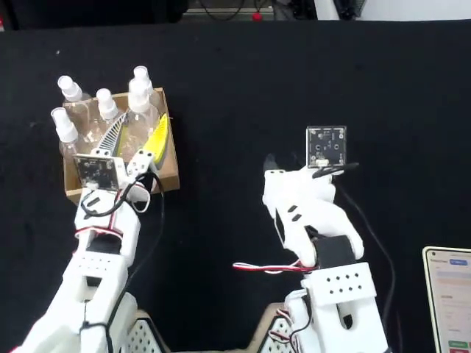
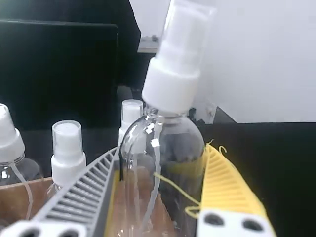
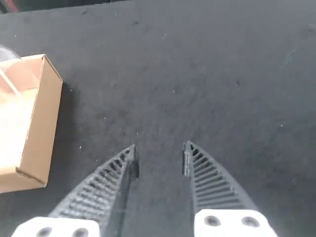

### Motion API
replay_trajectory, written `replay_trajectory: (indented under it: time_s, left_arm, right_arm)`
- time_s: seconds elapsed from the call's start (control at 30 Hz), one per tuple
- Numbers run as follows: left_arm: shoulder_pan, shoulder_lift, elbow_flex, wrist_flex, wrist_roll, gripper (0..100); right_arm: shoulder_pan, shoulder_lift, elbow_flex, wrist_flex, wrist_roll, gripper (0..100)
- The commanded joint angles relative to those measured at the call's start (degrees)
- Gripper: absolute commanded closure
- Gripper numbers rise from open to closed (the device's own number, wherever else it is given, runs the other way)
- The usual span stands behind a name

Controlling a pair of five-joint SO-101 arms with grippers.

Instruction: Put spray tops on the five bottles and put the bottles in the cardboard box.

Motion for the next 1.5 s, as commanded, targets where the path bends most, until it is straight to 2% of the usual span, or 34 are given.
replay_trajectory:
  time_s: [0.0, 0.47, 0.93, 1.47]
  left_arm:
    - [0.6, 6.9, -3.0, -10.5, -0.1, 83]
    - [0.7, 28.0, -3.5, -30.9, -0.3, 83]
    - [0.6, 43.6, -7.3, -40.3, -0.3, 83]
    - [0.5, 64.9, -13.0, -57.1, -0.3, 83]
  right_arm:
    - [1.1, -1.1, -0.4, -1.8, -0.4, 85.5]
    - [1.0, -1.1, -0.4, -1.6, -0.4, 85.7]
    - [0.9, -1.1, 0.4, -1.8, -0.4, 85.7]
    - [1.2, -1.1, 0.3, -2.0, -0.4, 85.7]
